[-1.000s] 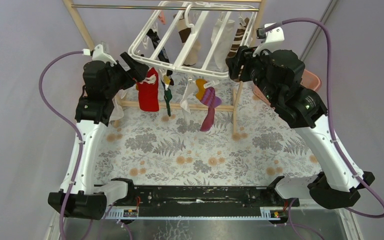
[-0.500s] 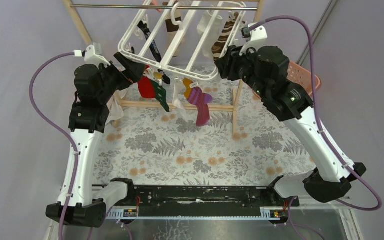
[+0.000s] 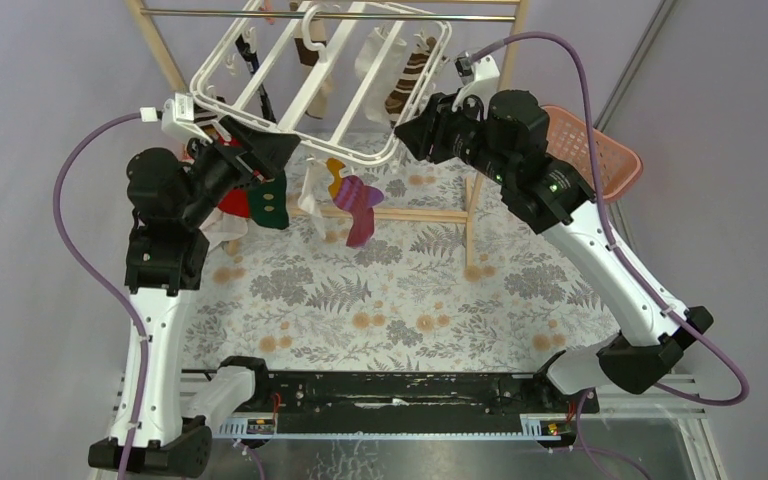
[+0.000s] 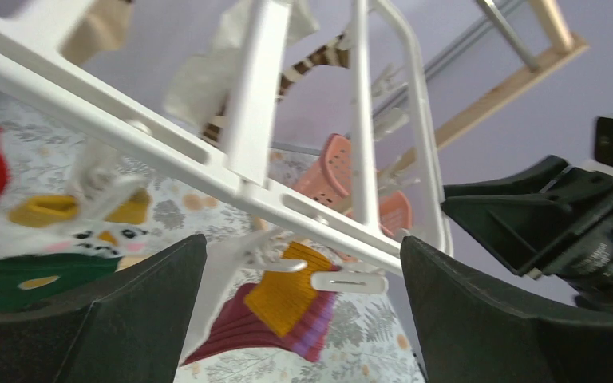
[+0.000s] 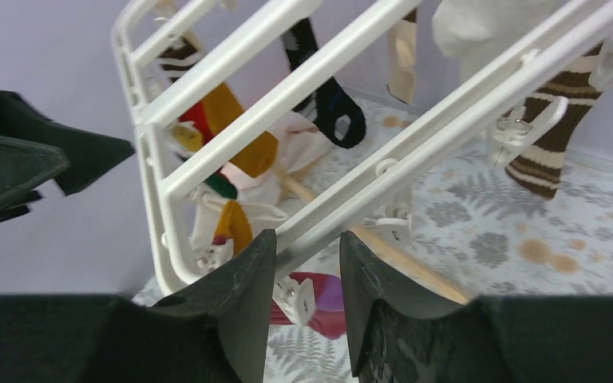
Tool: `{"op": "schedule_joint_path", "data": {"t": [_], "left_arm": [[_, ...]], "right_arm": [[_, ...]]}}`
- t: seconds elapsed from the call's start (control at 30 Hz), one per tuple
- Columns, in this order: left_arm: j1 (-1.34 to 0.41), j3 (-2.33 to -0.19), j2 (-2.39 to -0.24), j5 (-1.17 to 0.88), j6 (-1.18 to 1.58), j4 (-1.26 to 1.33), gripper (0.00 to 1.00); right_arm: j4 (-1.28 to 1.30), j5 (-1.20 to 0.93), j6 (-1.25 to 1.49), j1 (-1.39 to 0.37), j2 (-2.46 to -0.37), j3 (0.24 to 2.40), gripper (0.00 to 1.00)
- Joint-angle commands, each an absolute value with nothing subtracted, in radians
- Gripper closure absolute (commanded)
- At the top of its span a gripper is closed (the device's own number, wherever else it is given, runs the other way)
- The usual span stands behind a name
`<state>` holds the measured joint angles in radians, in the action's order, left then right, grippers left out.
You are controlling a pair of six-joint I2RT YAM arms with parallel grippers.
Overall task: Clip the socks to the hanger
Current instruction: Open the clamp at the hanger.
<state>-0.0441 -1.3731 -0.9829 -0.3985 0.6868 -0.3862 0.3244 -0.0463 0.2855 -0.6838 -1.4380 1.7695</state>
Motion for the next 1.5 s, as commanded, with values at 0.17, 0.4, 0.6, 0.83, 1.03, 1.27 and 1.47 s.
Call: {"op": "schedule_joint_path", "data": {"t": [0.17, 0.4, 0.6, 0.83, 1.03, 1.27, 1.47], "left_arm": [[-0.039, -1.325, -0.949, -0.506, 0.798, -0.223, 0.01], [-0.038, -1.323, -0.985, -0.471, 0.774, -0.225, 0.01], [-0.038, -1.329, -1.022, -0.404, 0.752, -0.232, 0.01], [-0.038, -1.321, -1.074, -0.365, 0.789, -0.18, 0.06], [-0.038, -1.361, -1.109, -0.381, 0.819, -0.169, 0.07], [-0.038, -1.354, -1.083, -0.378, 0.818, -0.169, 0.06], [-0.038, -1.376, -1.088, -0.378, 0.798, -0.199, 0.06]], "right_arm": [[0.142, -0.238, 0.396, -0.684, -1.364, 1.669, 0.59], [0.121, -0.283, 0.422, -0.685, -1.309, 1.616, 0.55], [0.123, -0.271, 0.407, -0.684, -1.193, 1.511, 0.49], [0.122, -0.179, 0.225, -0.684, -1.101, 1.403, 0.4], [0.028, -0.142, 0.117, -0.684, -1.083, 1.331, 0.39], [-0.053, -0.187, 0.123, -0.684, -1.118, 1.317, 0.39], [-0.072, -0.163, 0.111, -0.685, -1.147, 1.334, 0.39]]}}
